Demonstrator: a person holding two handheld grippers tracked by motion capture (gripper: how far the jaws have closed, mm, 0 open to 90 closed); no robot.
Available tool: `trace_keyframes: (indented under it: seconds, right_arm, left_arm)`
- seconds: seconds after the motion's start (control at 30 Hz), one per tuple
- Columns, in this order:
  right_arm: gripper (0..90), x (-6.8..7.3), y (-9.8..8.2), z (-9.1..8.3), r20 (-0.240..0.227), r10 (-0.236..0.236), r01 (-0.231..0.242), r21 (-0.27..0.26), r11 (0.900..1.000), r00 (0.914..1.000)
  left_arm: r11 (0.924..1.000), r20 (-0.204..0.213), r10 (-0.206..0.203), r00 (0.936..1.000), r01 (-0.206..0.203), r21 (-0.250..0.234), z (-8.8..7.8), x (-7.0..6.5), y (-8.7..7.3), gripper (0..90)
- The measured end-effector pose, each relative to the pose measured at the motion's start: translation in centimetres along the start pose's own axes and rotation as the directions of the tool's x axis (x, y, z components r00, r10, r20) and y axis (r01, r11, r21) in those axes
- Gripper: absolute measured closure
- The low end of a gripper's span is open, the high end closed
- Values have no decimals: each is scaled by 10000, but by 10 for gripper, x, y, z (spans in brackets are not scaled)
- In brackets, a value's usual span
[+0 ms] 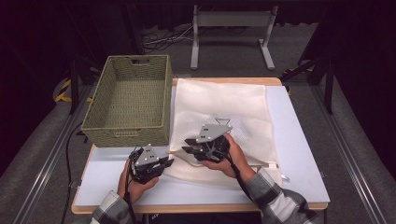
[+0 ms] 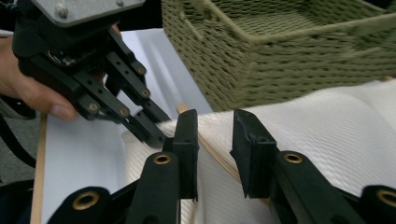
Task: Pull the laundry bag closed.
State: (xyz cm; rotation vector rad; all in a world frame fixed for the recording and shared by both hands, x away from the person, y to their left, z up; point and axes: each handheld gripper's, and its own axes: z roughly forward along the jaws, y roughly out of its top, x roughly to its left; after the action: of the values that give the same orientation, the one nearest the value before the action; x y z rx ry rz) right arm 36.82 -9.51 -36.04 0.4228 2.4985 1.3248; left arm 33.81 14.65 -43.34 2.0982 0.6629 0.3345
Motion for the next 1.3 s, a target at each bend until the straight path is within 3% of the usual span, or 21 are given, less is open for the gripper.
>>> trace_keyframes:
  seconds: [0.47,0.87,1.0,1.13,1.3]
  right_arm:
    - [635,9,7,51,-683,-42,105,930,9956,9977]
    - [683,8,4,68,-814,129,-27,1248,9922,9966]
    - [737,7,3,72,-924,214,-88,1354,9908,9955]
    - [804,9,2,74,-1050,176,-23,1441,9896,9943]
    - [818,7,3,70,-1078,68,91,1463,9892,9941]
  left_arm:
    - [10000,181,65,9998,-67,71,2,-3,-3,845]
    - [9999,250,94,9996,-98,127,2,-7,-4,844]
    - [9998,245,112,9996,-116,179,2,-7,-5,844]
    - [9995,238,187,9995,-193,247,3,-8,-5,844]
    - [9994,204,149,9997,-155,322,4,-8,-5,844]
